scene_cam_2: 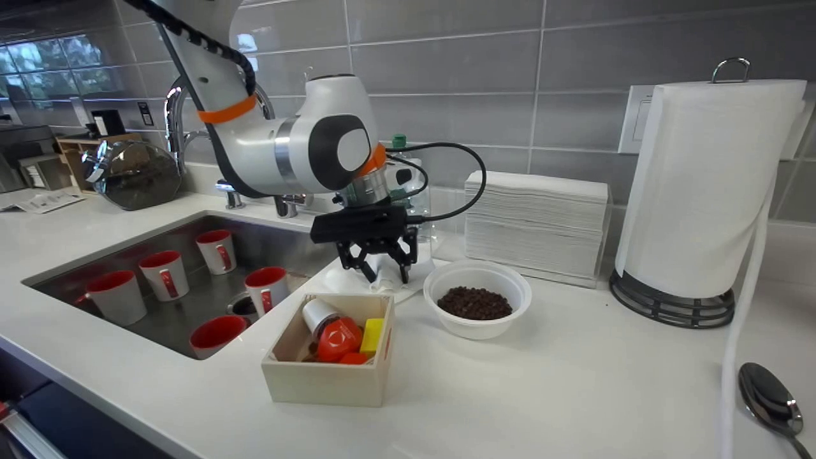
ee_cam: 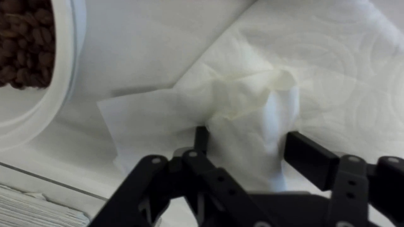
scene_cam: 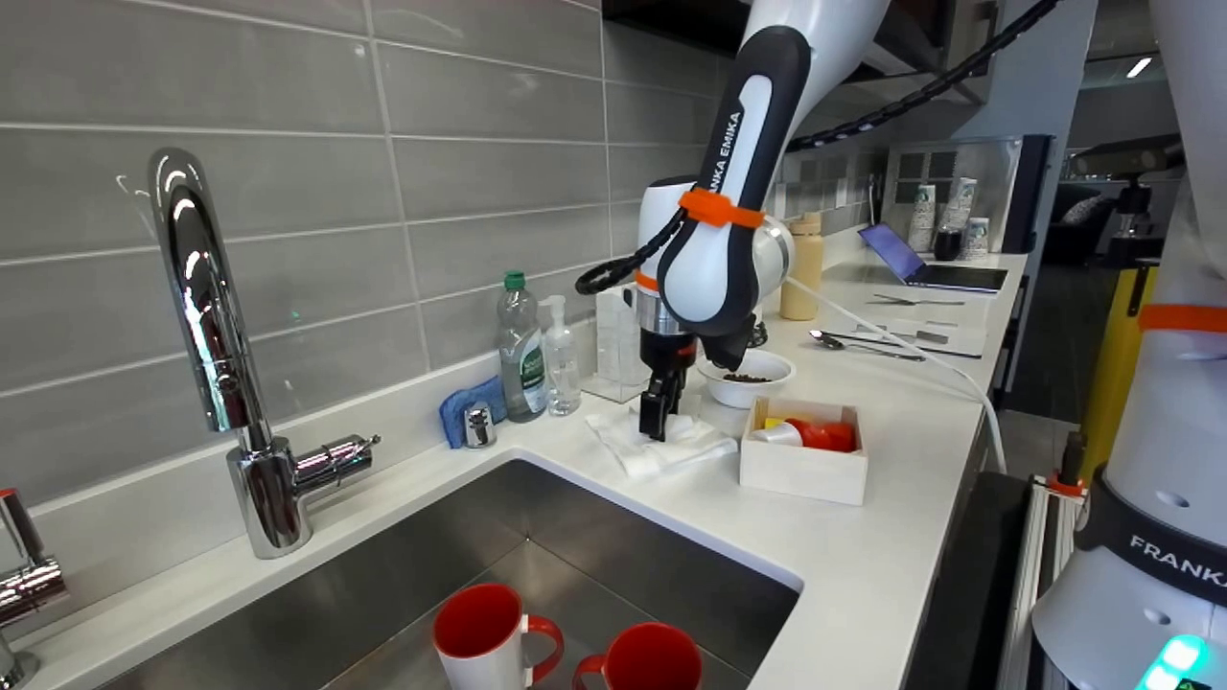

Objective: Move the paper towel to the right

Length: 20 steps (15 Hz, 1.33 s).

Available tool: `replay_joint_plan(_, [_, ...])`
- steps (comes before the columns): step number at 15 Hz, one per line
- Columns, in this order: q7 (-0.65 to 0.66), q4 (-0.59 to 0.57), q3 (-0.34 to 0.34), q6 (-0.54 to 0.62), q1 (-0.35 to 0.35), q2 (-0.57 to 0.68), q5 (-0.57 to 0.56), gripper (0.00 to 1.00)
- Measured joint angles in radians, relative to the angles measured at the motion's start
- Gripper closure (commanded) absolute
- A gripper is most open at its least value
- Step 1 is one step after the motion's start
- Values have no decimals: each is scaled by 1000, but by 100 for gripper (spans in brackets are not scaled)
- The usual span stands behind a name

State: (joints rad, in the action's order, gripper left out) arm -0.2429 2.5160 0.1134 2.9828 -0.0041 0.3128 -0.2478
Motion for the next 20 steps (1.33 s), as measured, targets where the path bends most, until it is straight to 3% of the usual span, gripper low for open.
replay_joint_plan(4, [0,-11,2,0,1,-2,0,100])
replay_joint_plan(9, [0,-14,-16,-7,-14,-8,8,100])
replay_joint_plan(15, [0,-14,-80,-114,-49,-76,81,100])
replay_joint_plan(20, [81,-16,-46,-182,-49,-204,71,100])
